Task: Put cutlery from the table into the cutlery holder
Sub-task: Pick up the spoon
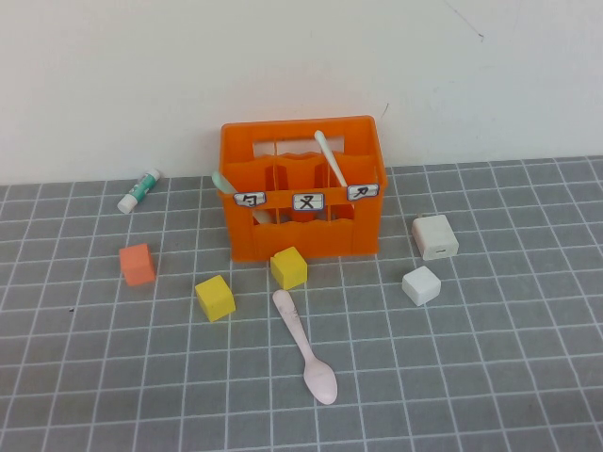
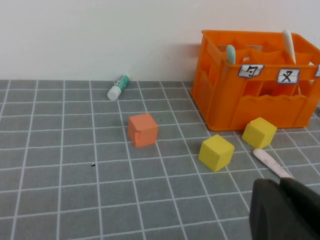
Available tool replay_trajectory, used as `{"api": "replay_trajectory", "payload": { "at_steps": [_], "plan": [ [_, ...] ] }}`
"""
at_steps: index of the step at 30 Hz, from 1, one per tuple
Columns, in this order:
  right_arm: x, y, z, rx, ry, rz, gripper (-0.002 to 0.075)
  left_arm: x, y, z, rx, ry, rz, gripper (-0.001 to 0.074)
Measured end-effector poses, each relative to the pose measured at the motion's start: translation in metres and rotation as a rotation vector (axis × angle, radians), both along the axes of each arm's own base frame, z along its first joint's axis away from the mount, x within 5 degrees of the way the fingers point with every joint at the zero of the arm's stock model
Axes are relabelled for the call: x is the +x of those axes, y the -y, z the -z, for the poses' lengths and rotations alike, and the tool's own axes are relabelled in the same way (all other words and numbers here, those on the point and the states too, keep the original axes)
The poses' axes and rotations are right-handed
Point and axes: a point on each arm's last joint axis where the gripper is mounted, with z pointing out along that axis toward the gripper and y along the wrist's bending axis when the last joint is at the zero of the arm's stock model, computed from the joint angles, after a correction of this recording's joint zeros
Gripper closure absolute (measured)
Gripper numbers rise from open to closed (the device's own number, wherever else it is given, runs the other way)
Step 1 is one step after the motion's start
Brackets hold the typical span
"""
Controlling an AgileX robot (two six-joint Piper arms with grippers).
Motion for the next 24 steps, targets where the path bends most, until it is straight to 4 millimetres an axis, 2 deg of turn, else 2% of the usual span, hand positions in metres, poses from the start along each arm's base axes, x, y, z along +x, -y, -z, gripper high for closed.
{"api": "replay_trajectory", "payload": {
  "at_steps": [4, 8, 11, 15, 21, 24],
  "plan": [
    [0.0, 0.0, 0.0, 0.0, 0.0, 0.0, 0.0729, 0.001, 0.001, 0.007, -0.004, -0.025, 0.003, 0.0735],
    [0.0, 0.0, 0.0, 0.0, 0.0, 0.0, 0.0729, 0.004, 0.003, 0.028, -0.037, -0.096, -0.021, 0.0735],
    [0.0, 0.0, 0.0, -0.022, 0.006, -0.008, 0.0729, 0.006, 0.002, 0.044, -0.107, -0.158, -0.105, 0.0735],
    [0.0, 0.0, 0.0, -0.049, 0.014, -0.019, 0.0729, 0.007, -0.002, 0.055, -0.218, -0.197, -0.259, 0.0735],
    [0.0, -0.002, -0.001, -0.073, 0.031, -0.052, 0.0729, 0.007, -0.007, 0.072, -0.243, -0.155, -0.364, 0.0735],
    [-0.001, -0.003, -0.001, -0.073, 0.032, -0.062, 0.0729, 0.008, -0.007, 0.07, -0.245, -0.106, -0.363, 0.0735]
  ]
}}
